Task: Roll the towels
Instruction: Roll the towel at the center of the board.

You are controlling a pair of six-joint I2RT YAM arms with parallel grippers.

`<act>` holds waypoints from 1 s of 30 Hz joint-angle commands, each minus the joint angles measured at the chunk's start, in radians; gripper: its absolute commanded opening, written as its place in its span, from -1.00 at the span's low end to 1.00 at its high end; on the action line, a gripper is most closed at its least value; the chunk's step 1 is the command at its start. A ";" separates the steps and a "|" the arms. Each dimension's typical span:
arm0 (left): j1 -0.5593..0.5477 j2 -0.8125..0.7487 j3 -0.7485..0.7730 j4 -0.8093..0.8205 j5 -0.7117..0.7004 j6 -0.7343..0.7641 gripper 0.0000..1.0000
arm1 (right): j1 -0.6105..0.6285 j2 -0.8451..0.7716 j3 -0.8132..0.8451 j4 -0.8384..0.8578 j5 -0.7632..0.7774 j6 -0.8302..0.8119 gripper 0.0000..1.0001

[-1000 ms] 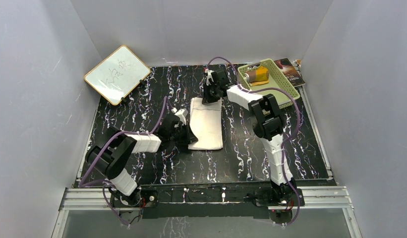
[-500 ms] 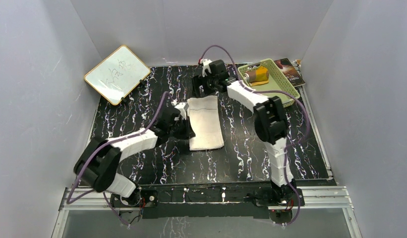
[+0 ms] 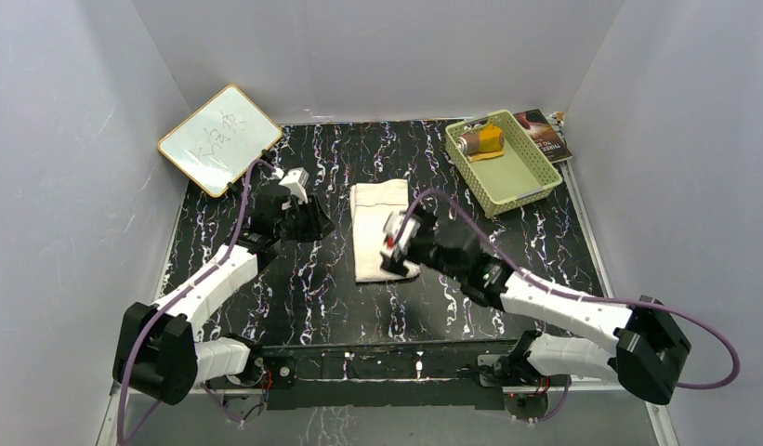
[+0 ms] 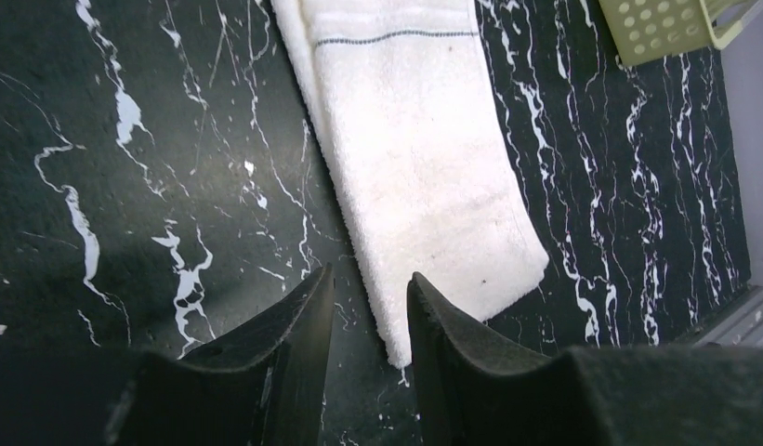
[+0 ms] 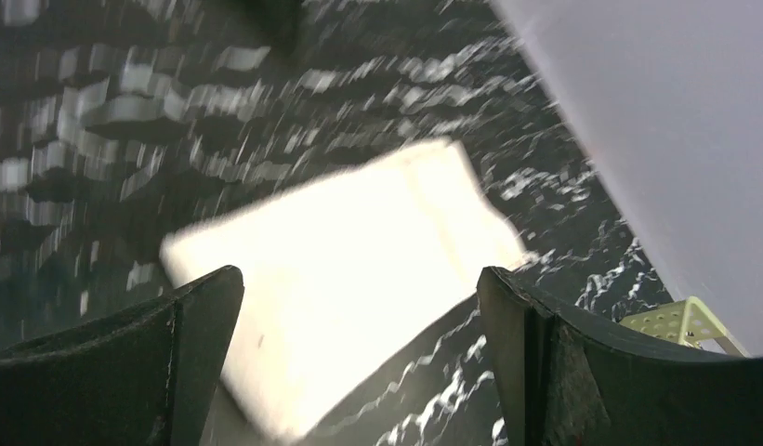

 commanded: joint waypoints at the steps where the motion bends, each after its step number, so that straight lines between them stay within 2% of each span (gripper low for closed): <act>1: 0.024 0.010 -0.036 0.039 0.133 -0.041 -0.34 | 0.122 -0.002 -0.126 -0.012 0.103 -0.369 0.96; 3: 0.031 0.024 -0.065 0.099 0.186 -0.086 -0.35 | 0.149 0.047 -0.120 -0.086 0.098 -0.393 0.96; 8: 0.035 0.067 -0.100 0.204 0.279 -0.167 -0.42 | 0.181 0.204 -0.102 -0.138 0.116 -0.452 0.74; 20: 0.041 0.092 -0.104 0.200 0.301 -0.156 -0.45 | 0.173 0.419 -0.081 0.022 0.095 -0.467 0.48; 29: 0.047 0.103 -0.110 0.198 0.319 -0.155 -0.47 | 0.121 0.469 -0.059 0.019 0.031 -0.447 0.12; 30: 0.048 0.105 -0.108 0.198 0.322 -0.156 -0.47 | 0.112 0.475 -0.046 0.003 0.016 -0.440 0.03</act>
